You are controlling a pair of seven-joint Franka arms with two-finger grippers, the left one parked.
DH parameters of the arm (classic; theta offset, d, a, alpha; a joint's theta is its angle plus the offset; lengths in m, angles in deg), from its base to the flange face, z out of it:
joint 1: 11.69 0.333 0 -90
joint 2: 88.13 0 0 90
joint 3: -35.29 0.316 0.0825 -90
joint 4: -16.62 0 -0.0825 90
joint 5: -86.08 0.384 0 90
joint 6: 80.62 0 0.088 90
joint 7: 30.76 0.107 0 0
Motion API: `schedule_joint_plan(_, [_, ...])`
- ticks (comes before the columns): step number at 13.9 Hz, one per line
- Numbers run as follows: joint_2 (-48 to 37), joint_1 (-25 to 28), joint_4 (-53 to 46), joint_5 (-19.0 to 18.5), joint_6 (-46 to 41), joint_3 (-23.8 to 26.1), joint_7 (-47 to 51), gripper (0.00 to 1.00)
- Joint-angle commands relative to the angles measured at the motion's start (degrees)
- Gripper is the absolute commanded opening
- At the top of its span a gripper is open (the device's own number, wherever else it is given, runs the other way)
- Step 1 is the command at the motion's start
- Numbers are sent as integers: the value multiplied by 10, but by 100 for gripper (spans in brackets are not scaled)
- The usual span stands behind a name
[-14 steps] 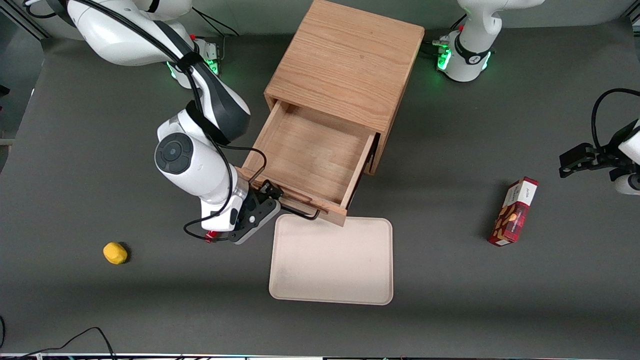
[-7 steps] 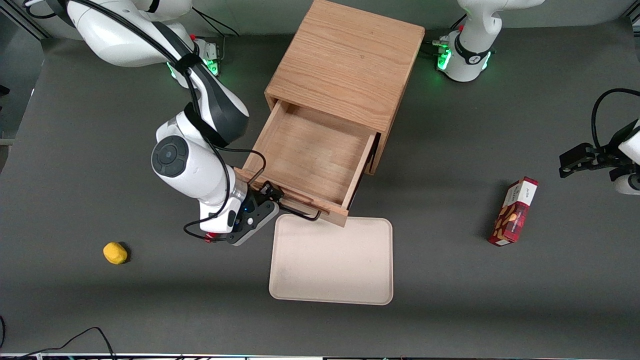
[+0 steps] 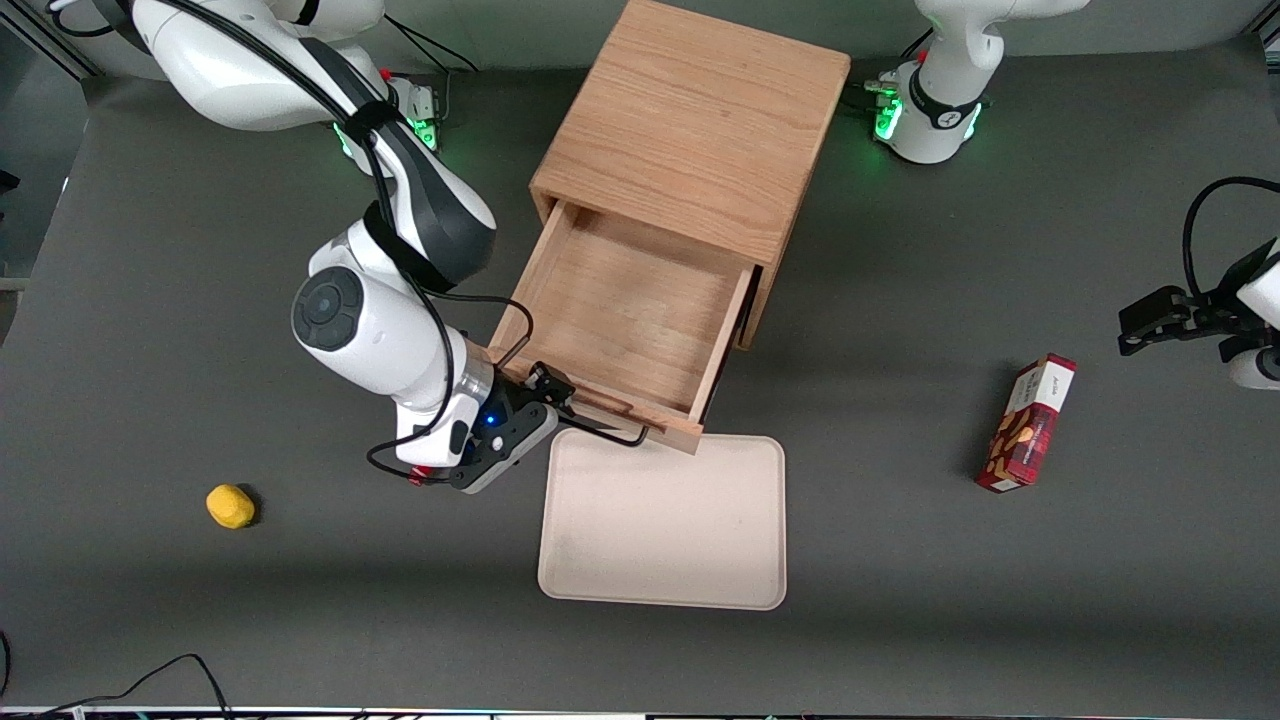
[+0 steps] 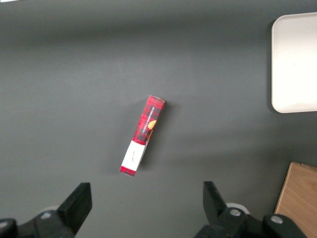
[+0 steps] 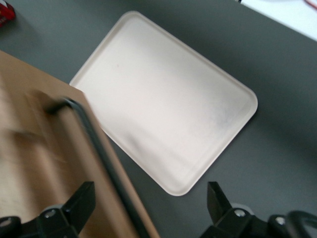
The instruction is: Open upper drawer
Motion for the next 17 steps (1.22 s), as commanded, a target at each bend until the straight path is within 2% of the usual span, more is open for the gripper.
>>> schedule_joint_plan(1, [-4, 7, -5, 11, 0, -7, -8, 100])
schedule_joint_plan(3, [-5, 7, -6, 11, -2, -7, -9, 100])
schedule_joint_plan(7, [-49, -25, -20, 25, -78, 2, -1, 100])
schedule_joint_plan(10, [-105, -92, -15, 90, -141, -4, 5, 100])
schedule_joint_plan(14, [-189, -149, -1, 82, -284, -70, 29, 100])
schedule_joint_plan(17, [-272, -190, 59, 43, -338, -80, 123, 100])
